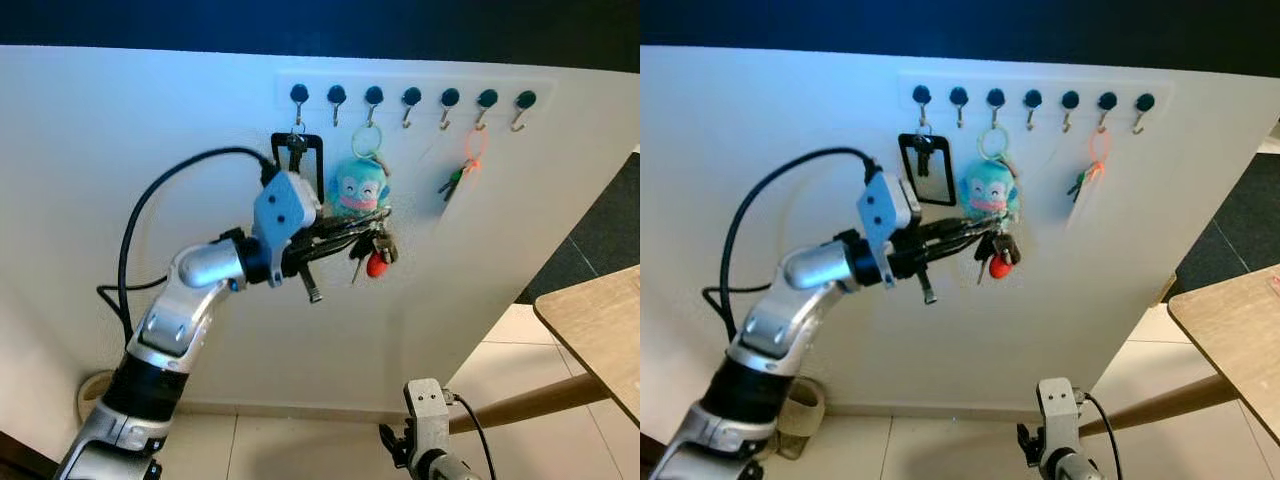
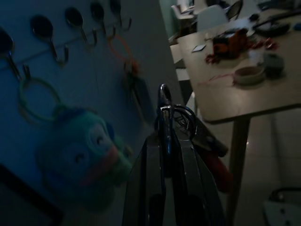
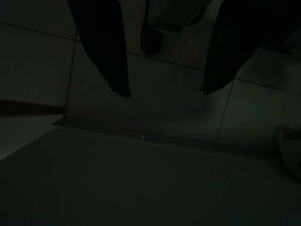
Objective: Hang keys on a hook
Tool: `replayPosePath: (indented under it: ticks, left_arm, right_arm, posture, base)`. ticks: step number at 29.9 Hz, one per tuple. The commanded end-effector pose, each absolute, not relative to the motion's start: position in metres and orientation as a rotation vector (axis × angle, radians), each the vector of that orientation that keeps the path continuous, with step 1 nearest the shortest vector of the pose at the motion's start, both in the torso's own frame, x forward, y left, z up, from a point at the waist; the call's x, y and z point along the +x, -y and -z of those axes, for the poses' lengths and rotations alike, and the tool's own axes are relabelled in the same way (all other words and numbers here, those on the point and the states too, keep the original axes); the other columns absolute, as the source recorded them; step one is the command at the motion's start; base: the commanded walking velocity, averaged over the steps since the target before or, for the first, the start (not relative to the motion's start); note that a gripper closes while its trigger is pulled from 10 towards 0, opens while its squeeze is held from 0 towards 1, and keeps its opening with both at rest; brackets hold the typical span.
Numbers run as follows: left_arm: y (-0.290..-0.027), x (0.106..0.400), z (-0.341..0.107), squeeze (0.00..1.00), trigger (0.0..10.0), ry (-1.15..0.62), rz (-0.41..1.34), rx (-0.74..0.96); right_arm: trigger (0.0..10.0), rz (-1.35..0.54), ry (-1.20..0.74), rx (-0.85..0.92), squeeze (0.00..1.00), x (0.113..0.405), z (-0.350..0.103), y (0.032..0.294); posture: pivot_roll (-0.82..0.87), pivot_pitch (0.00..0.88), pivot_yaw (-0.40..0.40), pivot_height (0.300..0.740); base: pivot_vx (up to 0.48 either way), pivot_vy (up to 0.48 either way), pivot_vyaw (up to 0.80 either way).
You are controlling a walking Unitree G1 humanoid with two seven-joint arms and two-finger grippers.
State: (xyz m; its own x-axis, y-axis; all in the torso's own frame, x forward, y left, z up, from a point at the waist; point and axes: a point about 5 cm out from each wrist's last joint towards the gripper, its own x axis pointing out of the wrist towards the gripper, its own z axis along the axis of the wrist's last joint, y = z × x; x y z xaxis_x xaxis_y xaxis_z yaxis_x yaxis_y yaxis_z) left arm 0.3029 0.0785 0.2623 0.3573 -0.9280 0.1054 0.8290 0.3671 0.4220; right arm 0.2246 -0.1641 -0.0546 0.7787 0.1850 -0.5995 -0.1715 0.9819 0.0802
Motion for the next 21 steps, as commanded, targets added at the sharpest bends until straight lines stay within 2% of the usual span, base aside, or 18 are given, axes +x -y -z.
replayPosePath:
  ticks: [1,6,10,16,21]
  left_arm:
    - [-0.081,0.304,-0.27,0.0,10.0,0.355,1.177,0.353]
    - [-0.083,0.314,-0.276,0.0,10.0,0.321,1.158,0.392]
    - [-0.086,0.33,-0.286,0.0,10.0,0.325,1.039,0.443]
    - [-0.093,0.342,-0.297,0.0,10.0,0.327,0.937,0.392]
    - [-0.096,0.344,-0.301,0.0,10.0,0.357,0.917,0.353]
  right_arm:
    - [10.0,-0.195,-0.656,0.02,0.0,0.222,0.056,0.163]
    - [10.0,-0.193,-0.654,0.02,0.0,0.223,0.056,0.163]
    - [10.0,-0.19,-0.651,0.02,0.0,0.222,0.056,0.165]
    - [10.0,-0.185,-0.654,0.021,0.0,0.22,0.057,0.166]
    - [10.0,-0.185,-0.653,0.022,0.0,0.22,0.057,0.165]
  posture:
    - [0.06,0.071,-0.025,0.74]
    - [0.06,0.07,-0.023,0.74]
    - [0.06,0.066,-0.021,0.74]
    - [0.05,0.058,-0.018,0.74]
    - [0.05,0.061,-0.021,0.74]
  base:
    - [0.0,0.0,0.0]
    - [0.0,0.0,0.0]
    - [0.0,0.0,0.0]
    - [0.0,0.0,0.0]
    - [0.0,0.0,0.0]
